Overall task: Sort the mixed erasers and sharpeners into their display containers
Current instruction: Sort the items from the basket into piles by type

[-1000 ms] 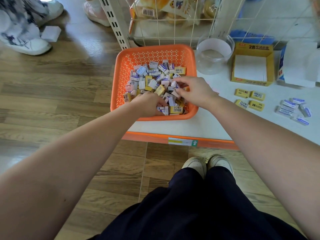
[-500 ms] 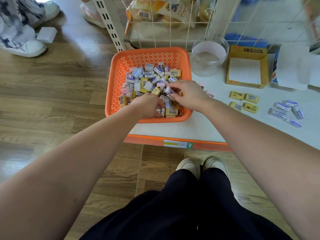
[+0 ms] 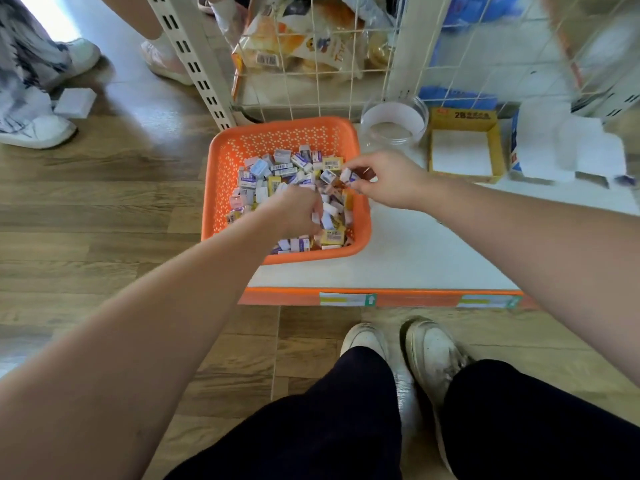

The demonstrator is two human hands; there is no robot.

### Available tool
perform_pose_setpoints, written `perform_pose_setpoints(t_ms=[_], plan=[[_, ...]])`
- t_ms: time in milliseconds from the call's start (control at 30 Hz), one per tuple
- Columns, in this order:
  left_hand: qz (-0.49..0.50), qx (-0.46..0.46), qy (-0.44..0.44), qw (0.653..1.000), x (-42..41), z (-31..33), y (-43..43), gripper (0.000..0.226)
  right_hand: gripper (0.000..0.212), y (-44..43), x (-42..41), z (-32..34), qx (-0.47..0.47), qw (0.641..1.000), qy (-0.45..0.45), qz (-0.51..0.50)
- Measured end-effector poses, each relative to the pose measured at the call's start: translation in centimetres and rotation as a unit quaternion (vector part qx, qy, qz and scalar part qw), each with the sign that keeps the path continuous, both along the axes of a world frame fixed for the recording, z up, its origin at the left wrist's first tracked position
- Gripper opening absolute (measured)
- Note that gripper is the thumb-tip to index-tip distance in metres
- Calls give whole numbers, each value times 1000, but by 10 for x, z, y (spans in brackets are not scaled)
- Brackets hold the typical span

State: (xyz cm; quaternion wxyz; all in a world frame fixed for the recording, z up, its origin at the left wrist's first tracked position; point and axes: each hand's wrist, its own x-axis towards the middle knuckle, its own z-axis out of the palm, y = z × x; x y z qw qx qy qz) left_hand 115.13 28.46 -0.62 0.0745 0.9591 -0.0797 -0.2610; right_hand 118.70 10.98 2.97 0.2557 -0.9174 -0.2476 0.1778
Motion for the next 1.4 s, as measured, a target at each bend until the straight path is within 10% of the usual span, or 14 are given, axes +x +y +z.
perform_pose_setpoints(t_ms=[333, 633, 1167, 1400], plan=[[66, -159, -128, 977, 63, 33, -110, 31, 27, -128, 21, -21, -38, 994, -11, -106], [159, -396, -44, 903, 66, -50, -216, 35, 30, -244, 21, -64, -38, 978, -24, -202], [100, -407, -128, 899, 77, -80, -311, 17, 36, -307, 9, -115, 3, 947, -55, -316], [51, -358, -108, 926, 81, -80, -319, 43, 37, -308, 11, -115, 18, 934, -93, -345]])
